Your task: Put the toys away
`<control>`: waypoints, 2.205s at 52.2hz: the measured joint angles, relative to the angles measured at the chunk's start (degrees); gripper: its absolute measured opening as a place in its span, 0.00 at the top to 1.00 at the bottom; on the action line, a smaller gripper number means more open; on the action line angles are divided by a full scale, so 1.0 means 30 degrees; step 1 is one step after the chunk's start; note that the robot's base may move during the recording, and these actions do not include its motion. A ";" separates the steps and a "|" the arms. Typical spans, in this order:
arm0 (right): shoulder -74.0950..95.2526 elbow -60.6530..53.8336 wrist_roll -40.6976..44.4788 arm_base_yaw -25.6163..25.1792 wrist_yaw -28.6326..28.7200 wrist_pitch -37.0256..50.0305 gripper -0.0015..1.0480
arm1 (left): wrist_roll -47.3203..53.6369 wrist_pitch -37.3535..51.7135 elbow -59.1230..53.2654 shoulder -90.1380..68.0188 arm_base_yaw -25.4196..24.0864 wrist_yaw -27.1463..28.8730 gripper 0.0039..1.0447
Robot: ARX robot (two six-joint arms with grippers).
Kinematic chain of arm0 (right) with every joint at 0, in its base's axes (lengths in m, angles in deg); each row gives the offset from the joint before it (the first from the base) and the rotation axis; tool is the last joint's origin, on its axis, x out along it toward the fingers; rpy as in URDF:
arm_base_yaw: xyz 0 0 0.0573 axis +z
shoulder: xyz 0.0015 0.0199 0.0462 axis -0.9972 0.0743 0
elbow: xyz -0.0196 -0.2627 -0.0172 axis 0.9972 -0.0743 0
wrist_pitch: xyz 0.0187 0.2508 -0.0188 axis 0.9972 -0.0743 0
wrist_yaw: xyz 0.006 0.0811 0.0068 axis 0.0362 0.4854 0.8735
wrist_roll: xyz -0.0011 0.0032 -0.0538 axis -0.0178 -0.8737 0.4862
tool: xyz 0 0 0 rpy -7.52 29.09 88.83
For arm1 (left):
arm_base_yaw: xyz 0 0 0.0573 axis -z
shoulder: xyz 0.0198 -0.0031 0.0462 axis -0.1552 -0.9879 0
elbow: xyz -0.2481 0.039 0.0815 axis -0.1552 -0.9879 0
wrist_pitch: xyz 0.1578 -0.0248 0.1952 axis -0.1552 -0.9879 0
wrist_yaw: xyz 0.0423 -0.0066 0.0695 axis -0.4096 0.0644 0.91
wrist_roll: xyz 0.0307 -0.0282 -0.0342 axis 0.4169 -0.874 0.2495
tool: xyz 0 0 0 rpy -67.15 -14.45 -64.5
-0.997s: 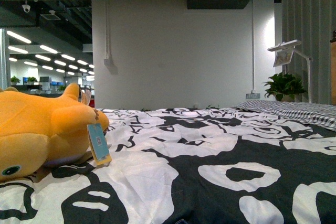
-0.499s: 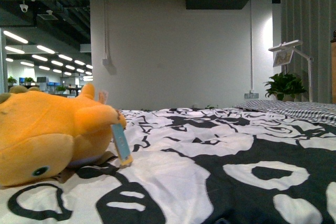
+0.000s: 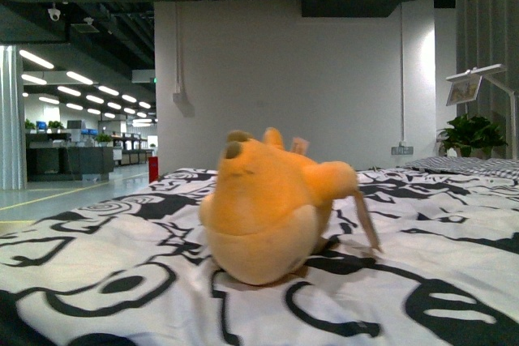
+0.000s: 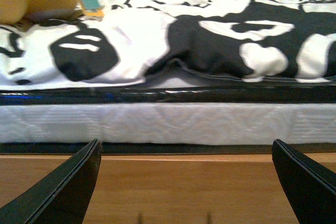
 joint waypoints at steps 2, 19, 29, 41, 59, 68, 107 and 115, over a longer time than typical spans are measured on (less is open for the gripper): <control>0.0029 0.0000 0.0000 0.0000 -0.0007 -0.0007 0.06 | 0.0007 0.0000 0.0000 -0.0029 0.0000 -0.0022 0.06; 0.0044 0.0000 0.0000 0.0000 -0.0022 -0.0007 0.06 | 0.0007 0.0015 -0.0007 -0.0036 -0.0015 0.0007 0.06; 0.0022 0.0000 0.0007 0.0000 0.0175 0.0000 0.06 | 0.0000 0.0007 -0.0007 -0.0029 -0.0015 0.0168 0.06; 0.0022 0.0000 0.0007 0.0000 0.0066 -0.0015 0.06 | 0.0007 0.0029 -0.0007 -0.0029 -0.0029 0.0029 0.06; 0.1625 0.0109 -0.2754 0.1800 -0.6375 0.0087 0.06 | 0.0015 0.0029 -0.0007 -0.0029 -0.0029 0.0000 0.06; 0.3825 0.0867 -0.3432 0.1923 -0.6717 0.2412 0.06 | 0.0007 0.0029 -0.0007 -0.0029 -0.0029 0.0007 0.06; 2.3161 0.8888 0.2841 0.4677 -0.8735 2.0225 0.06 | 0.0007 0.0029 -0.0007 -0.0029 -0.0029 0.0007 0.06; 2.4837 1.0746 0.4430 0.4131 -0.8830 2.0597 0.06 | 0.0007 0.0029 -0.0007 -0.0029 -0.0029 0.0007 0.06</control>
